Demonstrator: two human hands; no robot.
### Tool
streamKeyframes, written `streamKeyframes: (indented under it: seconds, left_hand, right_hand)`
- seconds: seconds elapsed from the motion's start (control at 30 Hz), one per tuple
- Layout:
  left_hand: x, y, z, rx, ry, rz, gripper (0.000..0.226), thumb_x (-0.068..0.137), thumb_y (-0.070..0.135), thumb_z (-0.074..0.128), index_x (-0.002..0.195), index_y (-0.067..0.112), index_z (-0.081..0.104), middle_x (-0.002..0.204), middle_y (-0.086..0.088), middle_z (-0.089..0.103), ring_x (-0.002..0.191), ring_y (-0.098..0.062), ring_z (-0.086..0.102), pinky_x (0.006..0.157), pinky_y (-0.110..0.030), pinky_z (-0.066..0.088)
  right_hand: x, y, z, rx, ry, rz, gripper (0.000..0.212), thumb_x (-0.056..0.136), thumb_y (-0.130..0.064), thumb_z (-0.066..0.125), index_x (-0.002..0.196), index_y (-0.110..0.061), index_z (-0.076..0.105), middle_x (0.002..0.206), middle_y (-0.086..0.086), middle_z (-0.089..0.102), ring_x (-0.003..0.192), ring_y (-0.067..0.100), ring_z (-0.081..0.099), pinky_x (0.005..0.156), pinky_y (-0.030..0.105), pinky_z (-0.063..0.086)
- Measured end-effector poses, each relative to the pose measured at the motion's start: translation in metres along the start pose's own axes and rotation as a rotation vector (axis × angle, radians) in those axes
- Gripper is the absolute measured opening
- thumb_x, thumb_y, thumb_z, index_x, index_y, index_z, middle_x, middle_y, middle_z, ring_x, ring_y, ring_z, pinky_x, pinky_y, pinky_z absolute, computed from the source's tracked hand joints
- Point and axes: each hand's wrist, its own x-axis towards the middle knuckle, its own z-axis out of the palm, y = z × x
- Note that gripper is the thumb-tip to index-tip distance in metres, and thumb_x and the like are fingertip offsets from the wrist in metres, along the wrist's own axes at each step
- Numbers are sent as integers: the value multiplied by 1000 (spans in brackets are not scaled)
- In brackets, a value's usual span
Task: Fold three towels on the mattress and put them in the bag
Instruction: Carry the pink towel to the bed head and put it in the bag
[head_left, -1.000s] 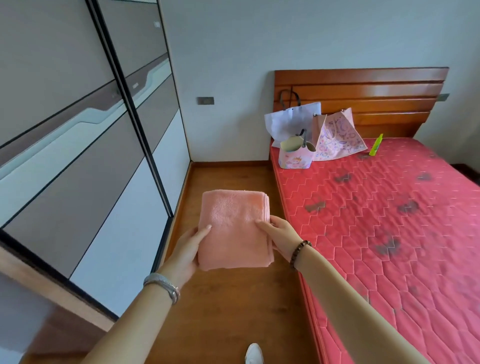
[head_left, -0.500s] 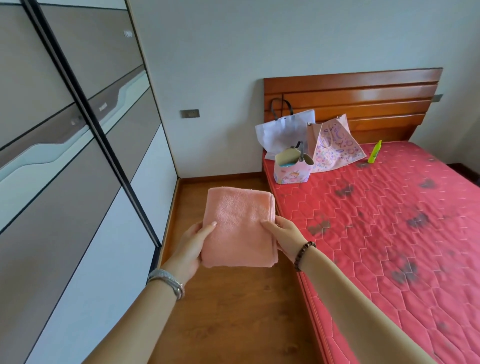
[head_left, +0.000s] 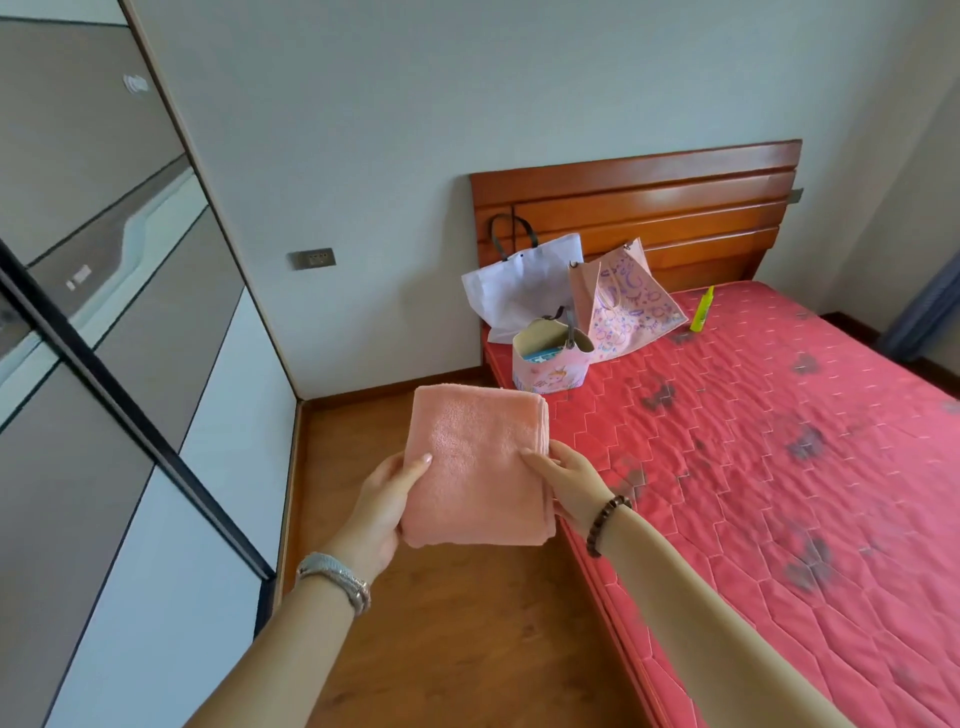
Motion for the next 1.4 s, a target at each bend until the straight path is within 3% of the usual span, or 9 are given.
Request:
streamKeyframes:
  seconds: [0.17, 0.33, 0.5, 0.73, 1.0, 1.27, 1.4]
  left_hand:
    - [56, 36, -17, 20, -37, 15, 34, 96, 38, 61, 127, 26, 58, 121, -2, 66, 109, -25, 64, 75, -43, 55]
    - [111, 70, -34, 69, -103, 20, 40, 96, 41, 61, 132, 25, 57, 123, -1, 65, 111, -25, 63, 77, -43, 55]
    - [153, 82, -36, 41, -112, -12, 37, 96, 40, 61, 130, 26, 57, 122, -2, 65, 111, -26, 62, 85, -49, 58]
    - [220, 92, -25, 43, -138, -71, 38, 96, 40, 60, 131, 25, 55, 124, -4, 63, 113, -28, 61, 93, -54, 55]
    - [327, 133, 8, 35, -152, -59, 46, 94, 35, 65, 136, 17, 55, 126, -7, 65, 114, -29, 62, 91, -51, 54]
    - [424, 166, 41, 46, -149, -56, 40, 96, 34, 64, 131, 16, 58, 123, -7, 67, 112, -28, 64, 87, -48, 55]
    - [463, 168, 54, 54, -159, -89, 44, 94, 35, 65, 133, 15, 57, 125, -7, 67, 114, -29, 64, 95, -53, 53]
  right_hand:
    - [49, -19, 24, 56, 64, -14, 25, 94, -29, 61, 112, -11, 62, 112, 13, 69, 105, 30, 67, 92, 48, 55]
    - [89, -38, 47, 112, 129, -25, 23, 95, -28, 59, 112, -12, 62, 111, 11, 69, 104, 27, 67, 89, 41, 57]
    - [125, -46, 56, 129, 191, -30, 24, 94, -30, 61, 112, -16, 62, 112, 9, 69, 106, 26, 67, 93, 46, 55]
    - [187, -54, 45, 115, 204, 0, 19, 94, -30, 59, 109, -18, 61, 112, 8, 68, 105, 26, 66, 93, 47, 54]
    - [290, -83, 20, 161, 228, -51, 13, 95, -24, 59, 104, -15, 63, 104, 7, 69, 94, 20, 67, 85, 37, 57]
    - [395, -103, -11, 115, 238, -31, 16, 93, -31, 62, 98, -17, 65, 106, 10, 70, 100, 25, 67, 90, 43, 56]
    - [429, -102, -24, 124, 255, 4, 19, 92, -31, 63, 102, -15, 66, 108, 11, 70, 104, 29, 67, 93, 46, 54]
